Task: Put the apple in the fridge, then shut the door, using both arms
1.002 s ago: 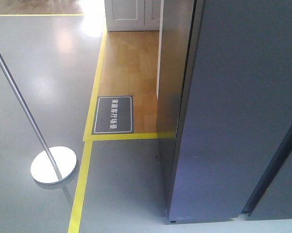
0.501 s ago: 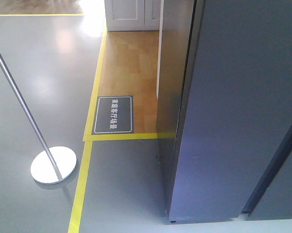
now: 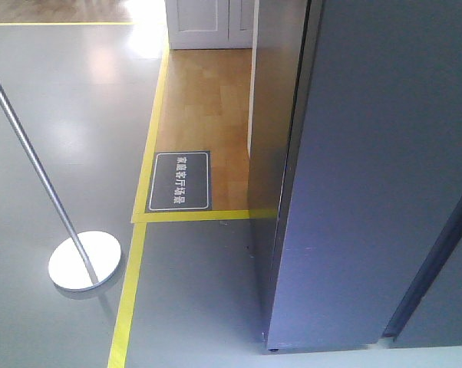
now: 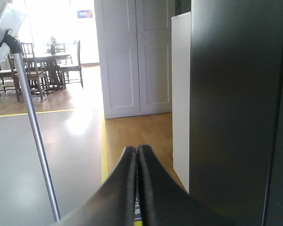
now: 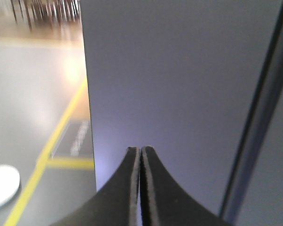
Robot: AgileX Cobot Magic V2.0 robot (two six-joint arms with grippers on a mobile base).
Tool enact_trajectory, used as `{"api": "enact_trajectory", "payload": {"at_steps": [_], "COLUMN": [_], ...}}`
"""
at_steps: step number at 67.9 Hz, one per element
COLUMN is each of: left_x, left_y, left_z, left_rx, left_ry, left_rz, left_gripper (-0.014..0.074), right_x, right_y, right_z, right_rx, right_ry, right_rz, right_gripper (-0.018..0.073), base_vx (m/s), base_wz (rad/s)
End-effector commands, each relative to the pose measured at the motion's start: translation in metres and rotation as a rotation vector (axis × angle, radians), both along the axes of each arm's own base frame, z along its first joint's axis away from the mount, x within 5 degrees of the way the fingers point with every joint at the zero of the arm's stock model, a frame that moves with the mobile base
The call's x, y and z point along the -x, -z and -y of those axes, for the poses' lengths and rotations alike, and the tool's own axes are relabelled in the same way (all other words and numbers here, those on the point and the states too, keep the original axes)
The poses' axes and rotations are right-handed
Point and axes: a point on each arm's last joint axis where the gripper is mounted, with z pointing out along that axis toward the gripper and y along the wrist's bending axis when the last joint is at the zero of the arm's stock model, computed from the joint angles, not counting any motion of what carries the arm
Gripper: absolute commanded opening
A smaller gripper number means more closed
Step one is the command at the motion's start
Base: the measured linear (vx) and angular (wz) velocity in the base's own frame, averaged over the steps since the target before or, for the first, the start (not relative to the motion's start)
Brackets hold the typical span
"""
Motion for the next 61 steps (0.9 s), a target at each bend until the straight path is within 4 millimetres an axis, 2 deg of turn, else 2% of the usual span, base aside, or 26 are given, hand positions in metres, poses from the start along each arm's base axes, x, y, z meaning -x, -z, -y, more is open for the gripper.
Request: {"api": "enact_trajectory", "payload": {"at_steps": [1, 14, 22, 61], "left_x": [0.001, 0.001, 0.001, 0.001], "left_y": [-0.003, -0.003, -0.003, -0.003], "left_z": [0.0, 0.0, 0.0, 0.0], "left_rx": [0.012, 0.012, 0.012, 0.012], "left_ry": [-0.002, -0.002, -0.002, -0.002], "left_rz": [0.074, 0.074, 0.074, 0.074], "left_gripper": [-0.0006, -0.0006, -0.0006, -0.0006], "right_x": [-0.001, -0.001, 0.001, 0.0], "right_y": [-0.004, 0.024, 0.024, 0.026], "right_z": [-0.001, -0.002, -0.002, -0.002], "right_rx": [-0.01, -0.042, -0.09, -0.042], "right_ry": [-0.011, -0.021, -0.018, -0.019], "right_rz": [0.207, 0.303, 0.293, 0.274], "right_gripper": [-0.0003, -0.0003, -0.0003, -0.0003], "base_vx": [0.0, 0.0, 0.0, 0.0], "base_wz": [0.0, 0.0, 0.0, 0.0]}}
